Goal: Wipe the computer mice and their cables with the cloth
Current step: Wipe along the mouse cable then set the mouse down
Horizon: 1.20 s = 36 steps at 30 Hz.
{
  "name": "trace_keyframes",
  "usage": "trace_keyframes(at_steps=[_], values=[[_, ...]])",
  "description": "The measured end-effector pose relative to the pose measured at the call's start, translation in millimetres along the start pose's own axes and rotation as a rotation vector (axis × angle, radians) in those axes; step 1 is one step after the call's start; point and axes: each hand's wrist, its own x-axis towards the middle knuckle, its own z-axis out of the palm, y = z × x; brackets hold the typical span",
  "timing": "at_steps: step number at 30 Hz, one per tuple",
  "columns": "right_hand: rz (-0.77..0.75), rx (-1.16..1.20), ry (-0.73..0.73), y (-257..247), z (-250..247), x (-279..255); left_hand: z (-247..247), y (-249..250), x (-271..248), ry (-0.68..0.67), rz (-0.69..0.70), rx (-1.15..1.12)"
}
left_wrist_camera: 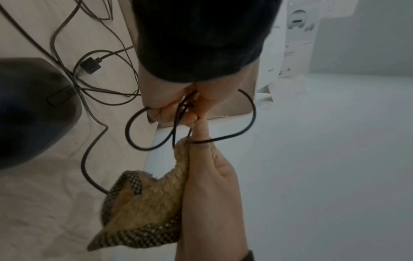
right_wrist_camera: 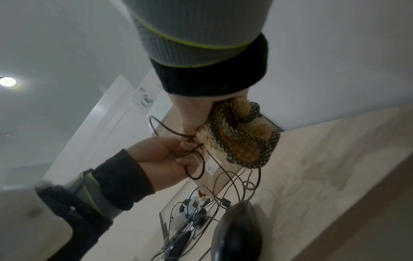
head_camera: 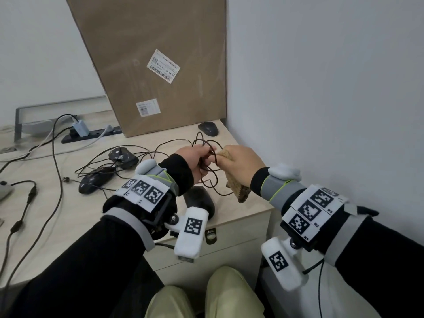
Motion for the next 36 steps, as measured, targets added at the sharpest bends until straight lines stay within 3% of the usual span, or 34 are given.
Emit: trace_keyframes(at_steps=[3,6,12,14,18,22,26,29,32,36], values=[[0.025,0.081,0.024,11.1,-4.7,-0.3,-12.0,12.2,6.2,0.135,0.008,-0.089],[0.11,0.116,0.074,29.3,-14.0,0.7,-38.1,20.2,16.8,0.17,0.052,-0.308],[0.252,0.034,0.132,58.3,-25.8,15.2,-63.7,31.9,24.3,0.371,0.094,-0.563],[0.279,0.032,0.156,61.6,-29.9,19.4,-70.3,35.2,24.9,0.421,0.09,-0.463],[0.261,0.113,0.199,53.6,-34.5,27.9,-69.7,33.2,24.9,0.435,0.15,-0.022],[0.188,0.132,0.195,28.4,-36.1,36.3,-52.4,21.9,21.2,0.321,0.2,0.363],[0.101,0.118,0.156,2.6,-33.1,33.4,-21.5,13.6,14.0,0.137,0.2,0.405],[0.043,0.066,0.11,-9.0,-24.7,28.6,-4.2,9.0,12.6,0.063,0.123,0.318],[-0.017,-0.049,0.046,-12.0,-12.5,20.5,6.5,9.4,9.5,0.001,0.068,0.07],[-0.074,-0.084,-0.02,-10.5,-2.6,13.4,7.7,10.0,10.3,-0.011,0.111,-0.082]])
